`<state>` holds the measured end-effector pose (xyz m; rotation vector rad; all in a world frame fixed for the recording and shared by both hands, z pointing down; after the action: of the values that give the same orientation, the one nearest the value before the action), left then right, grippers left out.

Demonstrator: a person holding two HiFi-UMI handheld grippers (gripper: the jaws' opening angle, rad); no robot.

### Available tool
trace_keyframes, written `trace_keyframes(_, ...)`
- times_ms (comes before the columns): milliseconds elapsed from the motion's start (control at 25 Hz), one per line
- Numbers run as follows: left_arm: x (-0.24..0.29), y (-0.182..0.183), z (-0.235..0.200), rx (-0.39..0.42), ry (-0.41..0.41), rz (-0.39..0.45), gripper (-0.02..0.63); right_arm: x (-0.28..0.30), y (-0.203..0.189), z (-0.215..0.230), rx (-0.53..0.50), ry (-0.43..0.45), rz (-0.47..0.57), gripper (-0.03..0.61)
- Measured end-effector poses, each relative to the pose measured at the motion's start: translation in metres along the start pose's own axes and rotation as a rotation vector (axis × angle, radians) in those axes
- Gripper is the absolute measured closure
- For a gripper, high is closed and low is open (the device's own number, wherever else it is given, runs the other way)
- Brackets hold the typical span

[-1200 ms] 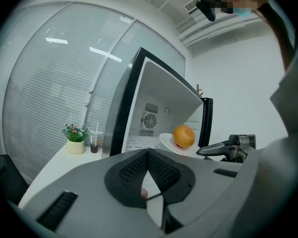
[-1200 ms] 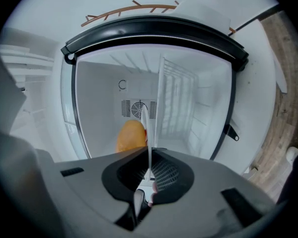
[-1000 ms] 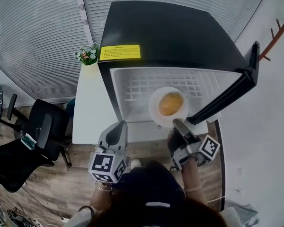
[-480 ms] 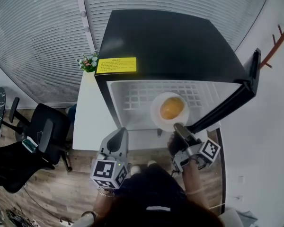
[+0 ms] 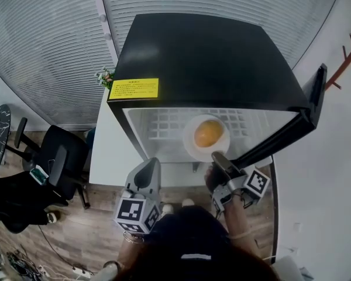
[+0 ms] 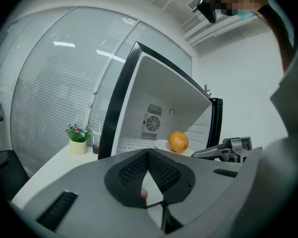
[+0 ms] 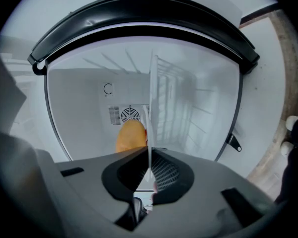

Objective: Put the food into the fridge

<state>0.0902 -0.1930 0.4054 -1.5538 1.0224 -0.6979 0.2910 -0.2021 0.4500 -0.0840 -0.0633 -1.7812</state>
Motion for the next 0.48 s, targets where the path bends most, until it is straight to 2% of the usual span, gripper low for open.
trace_keyframes(480, 0.008, 0.0, 0.004, 0.008, 0.035, -0.015, 0.609, 0.016, 0.006, -0.001, 0.018, -0.015, -0.033, 0.566)
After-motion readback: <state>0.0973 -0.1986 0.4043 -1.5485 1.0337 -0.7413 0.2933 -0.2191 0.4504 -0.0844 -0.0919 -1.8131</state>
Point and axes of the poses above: the fingertips, and each gripper's own axes: x forward along the fingers, z to its right, y out of its top, the point moved 2 cm from there along -x, backward along the fingers, and after that the axes turned 15 degrees about z, right-handed, at the moved point
